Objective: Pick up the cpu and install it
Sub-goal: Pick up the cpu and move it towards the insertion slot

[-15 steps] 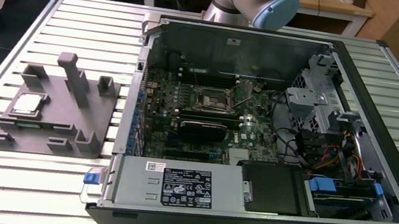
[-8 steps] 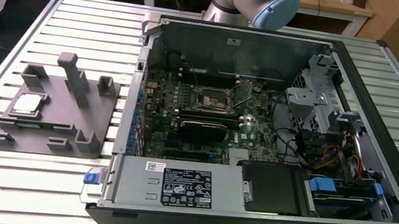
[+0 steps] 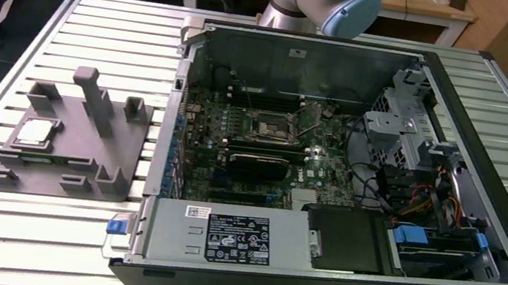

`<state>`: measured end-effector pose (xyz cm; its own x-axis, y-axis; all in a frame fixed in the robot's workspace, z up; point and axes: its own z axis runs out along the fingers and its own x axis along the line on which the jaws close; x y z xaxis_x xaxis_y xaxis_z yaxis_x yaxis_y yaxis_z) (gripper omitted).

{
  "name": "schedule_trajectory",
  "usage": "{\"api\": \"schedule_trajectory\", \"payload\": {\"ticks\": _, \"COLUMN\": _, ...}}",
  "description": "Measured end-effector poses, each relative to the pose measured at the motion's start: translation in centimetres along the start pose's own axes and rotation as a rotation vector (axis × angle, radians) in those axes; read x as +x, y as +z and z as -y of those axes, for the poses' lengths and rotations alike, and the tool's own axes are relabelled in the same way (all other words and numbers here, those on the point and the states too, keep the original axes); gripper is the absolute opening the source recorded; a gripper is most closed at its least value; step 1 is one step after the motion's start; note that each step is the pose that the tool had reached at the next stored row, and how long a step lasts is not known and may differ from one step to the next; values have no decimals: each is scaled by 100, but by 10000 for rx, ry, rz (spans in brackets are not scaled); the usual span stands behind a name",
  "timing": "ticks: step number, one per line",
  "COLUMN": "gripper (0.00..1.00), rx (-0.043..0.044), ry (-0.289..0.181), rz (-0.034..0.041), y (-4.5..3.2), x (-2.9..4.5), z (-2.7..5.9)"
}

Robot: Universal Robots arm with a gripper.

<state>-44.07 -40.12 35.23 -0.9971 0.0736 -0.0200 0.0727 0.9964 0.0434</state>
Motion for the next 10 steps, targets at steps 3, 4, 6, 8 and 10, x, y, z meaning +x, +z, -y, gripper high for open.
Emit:
{"api": "schedule_trajectory", "payload": {"ticks": 3, "gripper": 11, "rx": 2, "ry": -6, "rz": -28, "y": 54, "x": 2, "z": 7}}
{"api": "schedule_trajectory", "payload": {"ticks": 4, "gripper": 11, "rx": 4, "ry": -8, "rz": -45, "y": 74, "x": 2, "z": 9}}
{"api": "schedule_trajectory", "payload": {"ticks": 6, "gripper": 23, "rx": 5, "ry": -54, "rz": -85, "y": 109, "x": 3, "z": 13}}
{"api": "schedule_trajectory", "payload": {"ticks": 8, "gripper": 29, "rx": 6, "ry": -246, "rz": -157, "y": 138, "x": 3, "z": 16}}
{"api": "schedule_trajectory", "payload": {"ticks": 10, "gripper": 41, "rx": 11, "ry": -594, "rz": -294, "y": 174, "x": 4, "z": 18}}
